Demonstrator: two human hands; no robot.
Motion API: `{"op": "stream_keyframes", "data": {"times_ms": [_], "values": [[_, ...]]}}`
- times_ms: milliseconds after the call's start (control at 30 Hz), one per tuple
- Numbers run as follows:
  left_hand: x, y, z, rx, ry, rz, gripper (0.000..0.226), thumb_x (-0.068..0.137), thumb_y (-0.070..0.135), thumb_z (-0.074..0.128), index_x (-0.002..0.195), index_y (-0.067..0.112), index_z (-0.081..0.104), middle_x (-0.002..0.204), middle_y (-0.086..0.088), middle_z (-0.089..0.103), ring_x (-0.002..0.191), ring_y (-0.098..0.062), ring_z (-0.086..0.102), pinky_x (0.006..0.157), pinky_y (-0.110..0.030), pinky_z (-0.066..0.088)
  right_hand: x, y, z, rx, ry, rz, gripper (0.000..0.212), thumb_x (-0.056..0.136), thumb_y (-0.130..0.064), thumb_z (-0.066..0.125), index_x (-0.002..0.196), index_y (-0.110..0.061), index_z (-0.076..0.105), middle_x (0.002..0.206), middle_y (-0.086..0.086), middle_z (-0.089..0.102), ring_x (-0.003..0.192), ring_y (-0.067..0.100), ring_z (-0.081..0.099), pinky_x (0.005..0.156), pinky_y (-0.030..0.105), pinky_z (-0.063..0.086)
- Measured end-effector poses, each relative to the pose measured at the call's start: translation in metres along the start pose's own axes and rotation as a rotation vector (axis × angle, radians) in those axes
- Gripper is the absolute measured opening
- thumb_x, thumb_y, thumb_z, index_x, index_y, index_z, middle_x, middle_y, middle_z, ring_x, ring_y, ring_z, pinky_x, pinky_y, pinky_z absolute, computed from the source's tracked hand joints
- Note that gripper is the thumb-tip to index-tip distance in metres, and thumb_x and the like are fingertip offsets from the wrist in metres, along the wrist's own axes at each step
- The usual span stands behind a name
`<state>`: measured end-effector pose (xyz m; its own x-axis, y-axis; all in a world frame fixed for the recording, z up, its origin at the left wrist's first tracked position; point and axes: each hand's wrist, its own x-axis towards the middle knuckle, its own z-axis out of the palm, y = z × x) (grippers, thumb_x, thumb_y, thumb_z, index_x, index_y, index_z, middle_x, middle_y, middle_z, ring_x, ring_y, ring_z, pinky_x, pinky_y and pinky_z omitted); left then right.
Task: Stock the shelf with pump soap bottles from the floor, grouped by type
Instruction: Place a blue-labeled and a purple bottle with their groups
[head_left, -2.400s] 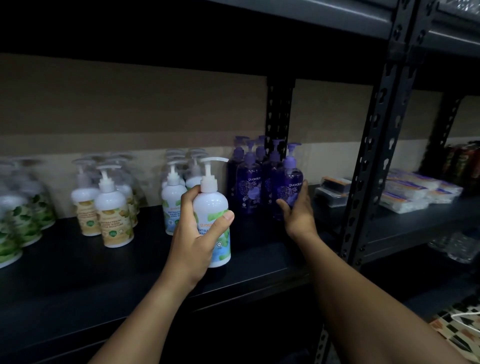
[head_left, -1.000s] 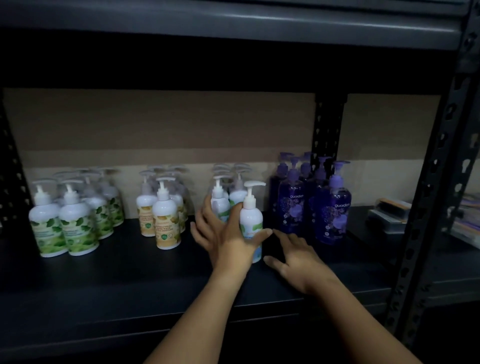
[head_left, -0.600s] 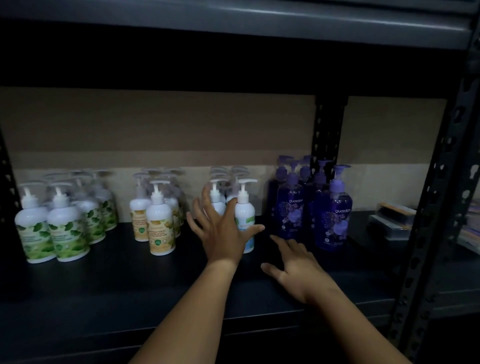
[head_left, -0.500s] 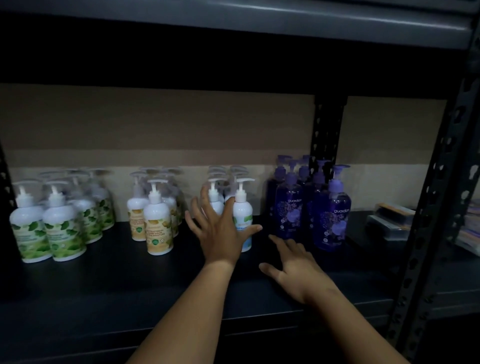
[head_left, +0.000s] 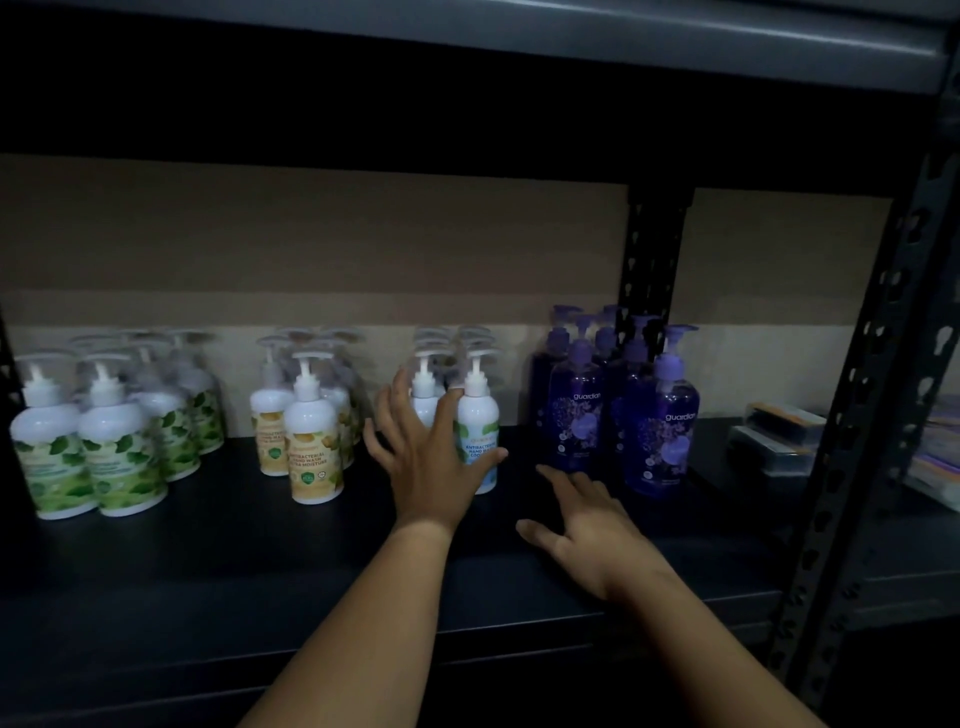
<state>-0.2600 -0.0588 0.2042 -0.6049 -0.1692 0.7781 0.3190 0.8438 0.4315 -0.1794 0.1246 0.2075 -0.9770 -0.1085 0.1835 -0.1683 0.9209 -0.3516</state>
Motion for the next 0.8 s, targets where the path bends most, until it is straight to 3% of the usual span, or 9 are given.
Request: {"op": "stream_keyframes", "data": {"times_ms": [800], "values": [[-0.0028,0.0004,-0.0052,-0.066,-0.097,-0.046,0.081,0.071,0.063,0.084,0.142,0.040,0.052,0.169,-0.004,0.004,0.153,-0.028,0.002,0.116,-0.060,0.018,-0.0037,-0.0034,-0.0040,0.028,0.001,0.025,0.077,0.097,-0.061,0.053,0.161,-0.033,0.020,0.156,0.000,0.035,0.142,0.022,0.033,0.117,0.037,0.030]]}}
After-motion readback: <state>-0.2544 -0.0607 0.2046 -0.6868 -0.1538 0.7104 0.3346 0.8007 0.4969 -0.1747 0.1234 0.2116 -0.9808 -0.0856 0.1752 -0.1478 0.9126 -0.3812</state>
